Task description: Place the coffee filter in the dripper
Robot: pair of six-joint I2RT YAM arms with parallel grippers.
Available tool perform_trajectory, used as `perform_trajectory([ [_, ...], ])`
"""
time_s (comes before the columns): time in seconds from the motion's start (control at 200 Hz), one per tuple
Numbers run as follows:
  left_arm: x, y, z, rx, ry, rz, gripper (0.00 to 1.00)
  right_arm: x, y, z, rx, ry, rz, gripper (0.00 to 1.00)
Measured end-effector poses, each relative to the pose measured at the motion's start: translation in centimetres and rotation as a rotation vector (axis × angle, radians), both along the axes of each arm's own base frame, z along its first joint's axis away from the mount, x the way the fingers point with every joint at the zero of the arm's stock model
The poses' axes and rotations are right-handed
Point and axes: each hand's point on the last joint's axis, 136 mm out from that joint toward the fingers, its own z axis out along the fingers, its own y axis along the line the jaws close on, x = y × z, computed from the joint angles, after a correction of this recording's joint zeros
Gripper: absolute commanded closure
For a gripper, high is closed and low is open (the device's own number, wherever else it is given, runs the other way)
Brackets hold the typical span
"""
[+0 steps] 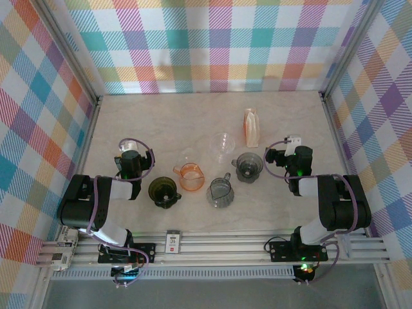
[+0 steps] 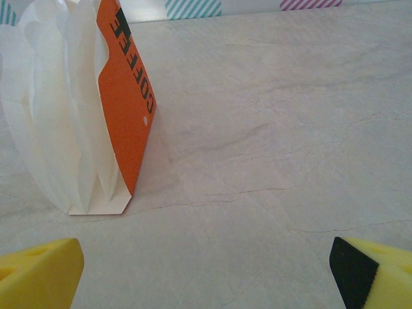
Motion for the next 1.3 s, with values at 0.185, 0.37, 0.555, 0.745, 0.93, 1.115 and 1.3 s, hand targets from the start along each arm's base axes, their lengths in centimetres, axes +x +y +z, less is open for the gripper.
perform_trajectory([
  [0.185,0.0,0.0,0.0,0.000,0.000,0.000,0.00,0.0,0.0,0.0,0.000,0.000,0.000,0.01],
  [0.37,0.0,0.0,0.0,0.000,0.000,0.000,0.00,0.0,0.0,0.0,0.000,0.000,0.000,0.01],
  [0.555,0.0,0.0,0.0,0.000,0.000,0.000,0.00,0.0,0.0,0.0,0.000,0.000,0.000,0.01],
  [0.745,-0.2,0.0,-0.1,0.003,0.020,-0.003,0.00,-0.2,0.0,-0.3,0.000,0.026,-0.002,0.01],
  [0.93,0.6,0.1,3.5,0.007,-0.005,0.009,0.00,0.3,-0.6,1.4,0.011,0.066,-0.043,0.01],
  [1.115,-0.6,0.9,8.1,-0.015,-0.104,0.060,0.00,0.3,-1.7,2.6,0.058,0.120,-0.140,0.01],
  [1.3,-2.2,3.6,14.0,-0.157,-0.229,0.277,0.00,-0.6,-5.2,4.1,0.119,0.188,-0.406,0.01],
])
